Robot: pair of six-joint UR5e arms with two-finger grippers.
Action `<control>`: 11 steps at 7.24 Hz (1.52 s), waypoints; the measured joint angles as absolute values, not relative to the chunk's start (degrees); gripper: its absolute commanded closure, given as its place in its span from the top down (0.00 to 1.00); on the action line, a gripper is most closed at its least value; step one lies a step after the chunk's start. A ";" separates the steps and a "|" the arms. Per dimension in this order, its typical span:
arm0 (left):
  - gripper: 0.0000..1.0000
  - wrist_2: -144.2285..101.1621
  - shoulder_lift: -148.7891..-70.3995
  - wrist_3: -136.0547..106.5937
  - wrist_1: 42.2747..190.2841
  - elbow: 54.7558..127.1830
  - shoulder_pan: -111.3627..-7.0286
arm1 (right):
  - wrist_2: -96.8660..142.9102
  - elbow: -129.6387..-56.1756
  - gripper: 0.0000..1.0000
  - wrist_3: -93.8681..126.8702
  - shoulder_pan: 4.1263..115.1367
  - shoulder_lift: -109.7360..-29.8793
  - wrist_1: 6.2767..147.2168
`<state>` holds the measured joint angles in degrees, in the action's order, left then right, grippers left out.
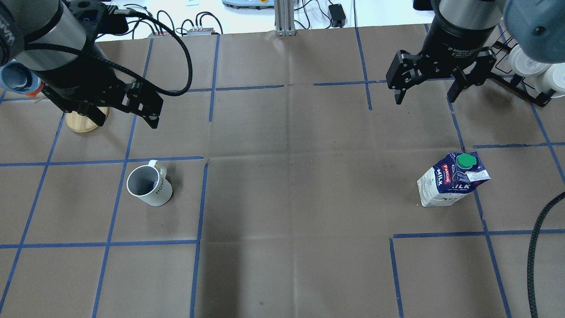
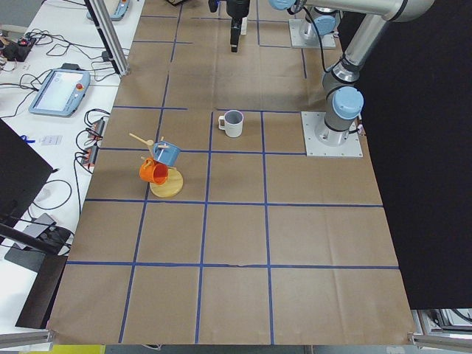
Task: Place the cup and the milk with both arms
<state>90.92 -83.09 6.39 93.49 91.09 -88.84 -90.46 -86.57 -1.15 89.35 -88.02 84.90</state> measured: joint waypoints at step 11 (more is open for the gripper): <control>1.00 91.16 -82.50 6.65 94.19 92.91 -88.08 | -89.91 -88.10 1.00 -1.22 89.48 -89.52 84.88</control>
